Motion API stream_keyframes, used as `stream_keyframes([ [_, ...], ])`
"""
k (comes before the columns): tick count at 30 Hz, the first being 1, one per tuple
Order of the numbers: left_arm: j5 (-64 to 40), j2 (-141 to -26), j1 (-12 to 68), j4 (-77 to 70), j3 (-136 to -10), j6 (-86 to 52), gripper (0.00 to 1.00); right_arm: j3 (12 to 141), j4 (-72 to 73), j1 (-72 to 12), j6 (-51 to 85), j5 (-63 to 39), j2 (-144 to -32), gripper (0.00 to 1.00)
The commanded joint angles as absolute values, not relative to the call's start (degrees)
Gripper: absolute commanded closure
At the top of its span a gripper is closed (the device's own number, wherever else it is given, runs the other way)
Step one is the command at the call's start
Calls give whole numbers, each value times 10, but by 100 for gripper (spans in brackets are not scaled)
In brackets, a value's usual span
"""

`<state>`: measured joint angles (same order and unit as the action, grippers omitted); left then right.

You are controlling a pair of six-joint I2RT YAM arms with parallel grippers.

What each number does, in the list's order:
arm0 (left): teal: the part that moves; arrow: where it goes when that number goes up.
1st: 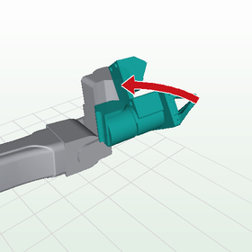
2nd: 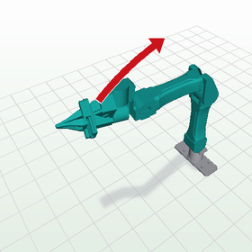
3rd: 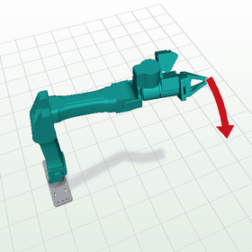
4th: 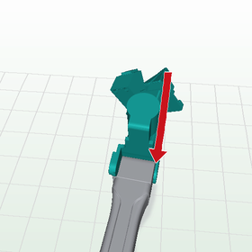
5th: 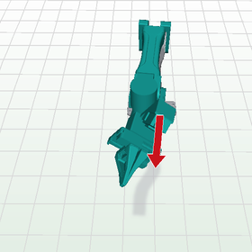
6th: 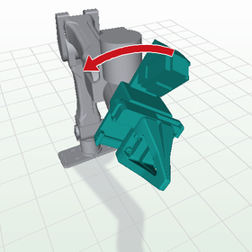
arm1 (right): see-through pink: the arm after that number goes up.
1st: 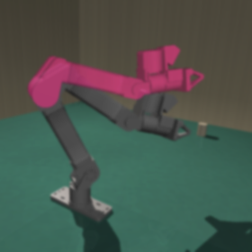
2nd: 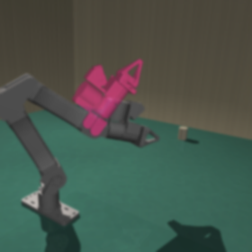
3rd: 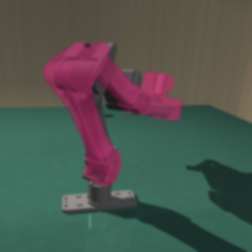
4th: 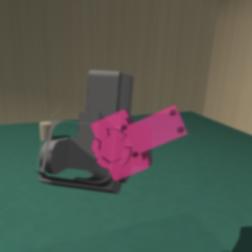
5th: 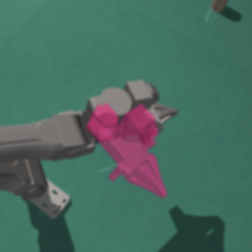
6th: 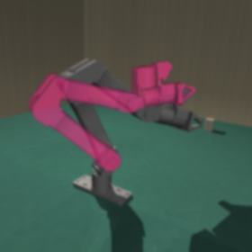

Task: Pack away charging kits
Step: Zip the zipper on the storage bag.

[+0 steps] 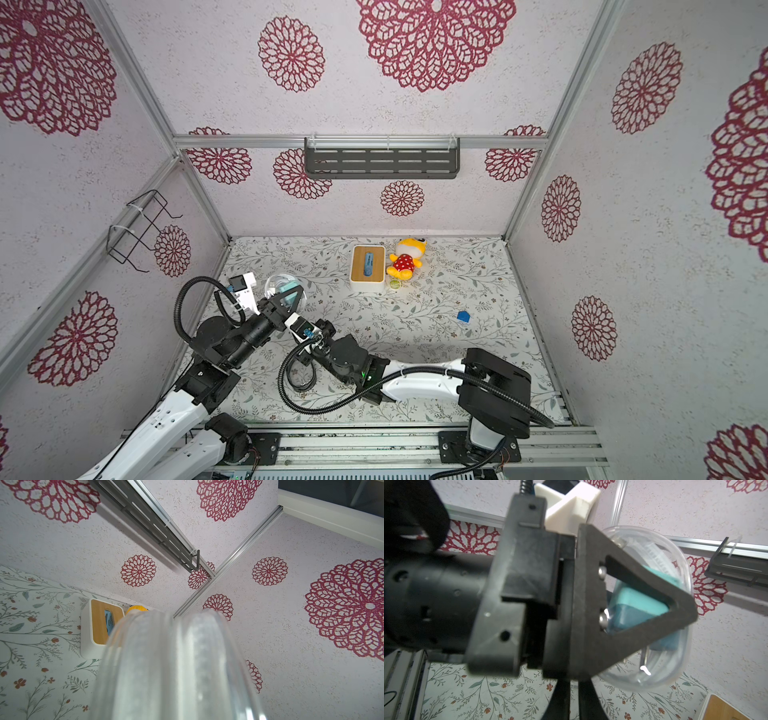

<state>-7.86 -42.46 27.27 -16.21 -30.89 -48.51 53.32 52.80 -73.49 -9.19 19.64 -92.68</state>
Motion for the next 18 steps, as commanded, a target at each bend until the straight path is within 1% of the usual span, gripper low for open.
stream_keyframes([
  [1, -86, -428, 275, -170, -304, -489, 100, 562, 574, -734, -77, 211, -924, 90],
  [5, -88, -428, 275, -170, -304, -489, 100, 569, 576, -733, -70, 228, -930, 94],
  [8, -87, -428, 275, -171, -304, -489, 100, 573, 571, -731, -66, 233, -933, 94],
  [10, -87, -428, 276, -171, -303, -489, 100, 573, 568, -731, -65, 243, -933, 93],
  [14, -86, -426, 276, -171, -303, -490, 100, 570, 567, -730, -63, 256, -931, 82],
  [16, -86, -425, 275, -170, -302, -489, 100, 573, 562, -730, -63, 260, -930, 81],
  [18, -85, -425, 275, -170, -302, -489, 100, 578, 554, -730, -63, 265, -930, 82],
])
